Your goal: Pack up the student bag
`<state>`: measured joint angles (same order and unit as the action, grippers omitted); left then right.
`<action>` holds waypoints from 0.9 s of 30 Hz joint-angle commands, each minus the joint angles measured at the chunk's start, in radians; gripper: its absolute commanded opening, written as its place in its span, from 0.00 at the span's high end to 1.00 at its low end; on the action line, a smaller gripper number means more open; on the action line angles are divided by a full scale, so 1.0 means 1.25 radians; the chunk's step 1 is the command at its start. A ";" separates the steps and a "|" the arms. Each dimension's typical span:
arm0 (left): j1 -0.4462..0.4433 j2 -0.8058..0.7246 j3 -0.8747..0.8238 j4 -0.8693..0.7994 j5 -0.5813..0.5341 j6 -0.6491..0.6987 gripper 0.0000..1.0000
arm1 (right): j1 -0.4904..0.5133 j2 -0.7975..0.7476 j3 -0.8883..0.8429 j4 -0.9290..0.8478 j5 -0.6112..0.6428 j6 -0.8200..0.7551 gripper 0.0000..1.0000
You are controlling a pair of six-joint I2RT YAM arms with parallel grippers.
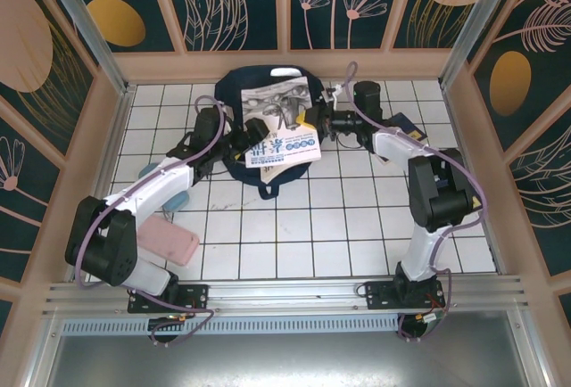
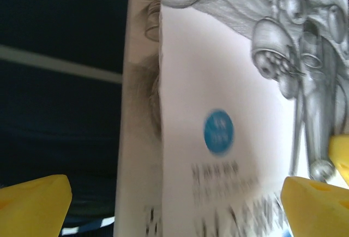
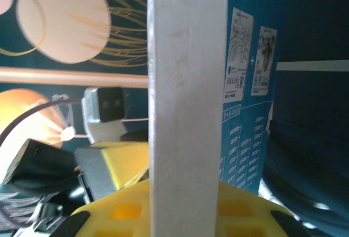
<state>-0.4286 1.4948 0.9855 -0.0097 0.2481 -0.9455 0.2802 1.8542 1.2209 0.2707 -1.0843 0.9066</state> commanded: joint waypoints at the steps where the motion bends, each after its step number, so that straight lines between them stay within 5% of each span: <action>1: -0.001 -0.001 -0.035 -0.009 -0.009 -0.009 0.01 | -0.062 0.053 0.000 -0.108 0.024 -0.143 0.95; 3: -0.003 0.013 -0.039 -0.005 -0.004 -0.011 0.01 | -0.082 0.083 0.029 -0.186 0.049 -0.207 0.85; 8: -0.002 0.040 -0.026 0.002 -0.006 -0.010 0.02 | -0.101 0.057 0.033 -0.226 0.133 -0.246 0.42; 11: -0.005 0.045 -0.022 0.008 -0.008 -0.009 0.02 | -0.101 0.010 -0.020 -0.213 0.218 -0.230 0.30; 18: -0.021 0.060 -0.020 0.007 -0.012 0.003 0.02 | -0.097 -0.117 -0.187 -0.178 0.434 -0.193 0.15; 27: -0.032 0.067 -0.023 0.015 -0.005 0.011 0.03 | -0.040 -0.276 -0.463 0.031 0.452 -0.046 0.07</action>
<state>-0.4641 1.5608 0.9421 -0.0170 0.2455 -0.9478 0.1989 1.5238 0.7002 0.1822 -0.5556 0.7662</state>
